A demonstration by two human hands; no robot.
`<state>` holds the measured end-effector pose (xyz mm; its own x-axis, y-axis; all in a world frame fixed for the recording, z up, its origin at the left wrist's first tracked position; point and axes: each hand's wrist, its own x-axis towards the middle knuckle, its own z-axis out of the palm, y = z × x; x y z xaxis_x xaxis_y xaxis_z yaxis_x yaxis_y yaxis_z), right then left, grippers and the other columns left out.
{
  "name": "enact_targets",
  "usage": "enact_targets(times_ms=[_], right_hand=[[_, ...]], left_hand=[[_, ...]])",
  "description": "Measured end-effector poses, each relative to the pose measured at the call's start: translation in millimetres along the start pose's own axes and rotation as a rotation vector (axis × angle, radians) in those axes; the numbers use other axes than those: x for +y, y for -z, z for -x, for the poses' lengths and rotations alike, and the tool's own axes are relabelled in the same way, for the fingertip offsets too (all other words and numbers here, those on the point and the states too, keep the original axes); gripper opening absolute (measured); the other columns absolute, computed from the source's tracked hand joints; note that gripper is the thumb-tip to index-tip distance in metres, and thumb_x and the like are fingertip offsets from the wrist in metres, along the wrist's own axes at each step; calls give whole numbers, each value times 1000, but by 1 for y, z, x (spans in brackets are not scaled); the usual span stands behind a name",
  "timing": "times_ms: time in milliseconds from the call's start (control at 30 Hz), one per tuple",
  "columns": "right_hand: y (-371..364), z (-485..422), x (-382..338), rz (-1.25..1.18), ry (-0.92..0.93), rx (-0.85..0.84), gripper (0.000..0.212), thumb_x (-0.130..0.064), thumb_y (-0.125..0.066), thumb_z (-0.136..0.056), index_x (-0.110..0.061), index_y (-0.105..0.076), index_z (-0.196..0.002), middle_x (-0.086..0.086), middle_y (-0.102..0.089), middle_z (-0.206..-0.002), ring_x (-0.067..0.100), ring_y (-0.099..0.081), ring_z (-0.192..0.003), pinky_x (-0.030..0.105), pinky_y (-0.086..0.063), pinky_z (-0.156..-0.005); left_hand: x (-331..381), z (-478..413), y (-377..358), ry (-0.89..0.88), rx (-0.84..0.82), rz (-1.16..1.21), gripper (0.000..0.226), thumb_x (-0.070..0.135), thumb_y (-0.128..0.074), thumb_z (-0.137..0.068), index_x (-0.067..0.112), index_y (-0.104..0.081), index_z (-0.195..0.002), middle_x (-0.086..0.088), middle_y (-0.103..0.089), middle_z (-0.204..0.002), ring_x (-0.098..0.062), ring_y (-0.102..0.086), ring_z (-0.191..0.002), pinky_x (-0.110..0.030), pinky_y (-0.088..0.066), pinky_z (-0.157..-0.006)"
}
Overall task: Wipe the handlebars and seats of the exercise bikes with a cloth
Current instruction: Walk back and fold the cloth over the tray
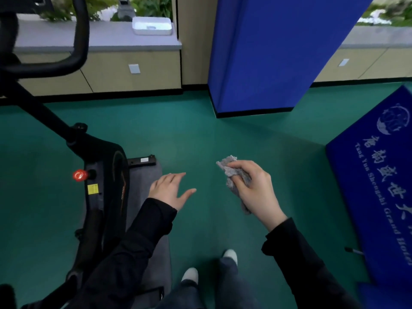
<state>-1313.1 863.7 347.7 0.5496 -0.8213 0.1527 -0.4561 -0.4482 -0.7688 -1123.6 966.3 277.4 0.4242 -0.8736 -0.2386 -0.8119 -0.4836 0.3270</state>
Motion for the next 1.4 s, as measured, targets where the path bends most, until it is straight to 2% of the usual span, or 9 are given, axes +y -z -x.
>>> enact_targets(times_ms=[200, 300, 433, 600, 733, 967, 1233, 1400], right_hand=[[7, -70, 32, -57, 47, -59, 26, 3, -62, -83, -15, -70, -100, -7, -64, -103, -16, -51, -95, -2, -32, -85], [24, -112, 53, -67, 72, -69, 25, 2, -63, -83, -15, -70, -101, -8, -64, -103, -11, -52, -95, -1, -33, -86], [55, -167, 80, -86, 87, -64, 24, -1, -63, -85, -18, -69, -100, -10, -64, -102, -17, -52, -95, 0, -35, -86], [83, -228, 112, -92, 58, -108, 24, -3, -62, -87, -19, -68, -102, -8, -64, -107, -2, -56, -99, 3, -38, -89], [89, -264, 124, -120, 53, -120, 23, -3, -62, -87, -21, -68, -101, -9, -62, -105, -11, -53, -95, 0, -36, -84], [67, -333, 126, -148, 91, -179, 23, -3, -62, -87, -21, -67, -101, -9, -62, -105, -14, -51, -97, -3, -33, -83], [10, -442, 106, -118, 146, -199, 22, -2, -62, -87, -17, -68, -102, -6, -63, -105, 2, -55, -98, -1, -35, -84], [-20, -520, 87, -60, 186, -202, 20, -2, -63, -86, -13, -69, -102, -5, -62, -103, 2, -54, -95, -3, -33, -81]], left_hand=[[14, -52, 6, 109, 22, 20, 65, 59, -41, -90, 23, -34, -143, 1, -40, -146, -18, -31, -136, -35, -25, -109], [36, -89, 12, 149, 46, 36, 64, 57, -43, -90, 22, -35, -143, -2, -40, -146, -20, -32, -136, -35, -25, -109], [77, -138, 23, 166, 94, 37, 63, 56, -44, -90, 21, -36, -142, -2, -42, -145, -20, -32, -136, -35, -26, -109], [114, -185, 36, 189, 170, 38, 61, 56, -43, -91, 21, -38, -141, -2, -45, -142, -20, -35, -133, -36, -27, -108], [124, -208, 41, 235, 194, 46, 59, 53, -46, -91, 21, -40, -140, -3, -48, -139, -21, -37, -131, -36, -28, -108], [108, -254, 54, 304, 201, 46, 59, 53, -48, -90, 22, -41, -139, -1, -48, -139, -20, -38, -131, -35, -29, -108], [48, -355, 91, 351, 248, 100, 57, 52, -49, -90, 22, -42, -138, -2, -48, -139, -20, -38, -131, -34, -28, -105], [16, -431, 130, 304, 261, 120, 57, 50, -49, -91, 19, -43, -138, -4, -48, -139, -22, -39, -130, -35, -27, -106]])
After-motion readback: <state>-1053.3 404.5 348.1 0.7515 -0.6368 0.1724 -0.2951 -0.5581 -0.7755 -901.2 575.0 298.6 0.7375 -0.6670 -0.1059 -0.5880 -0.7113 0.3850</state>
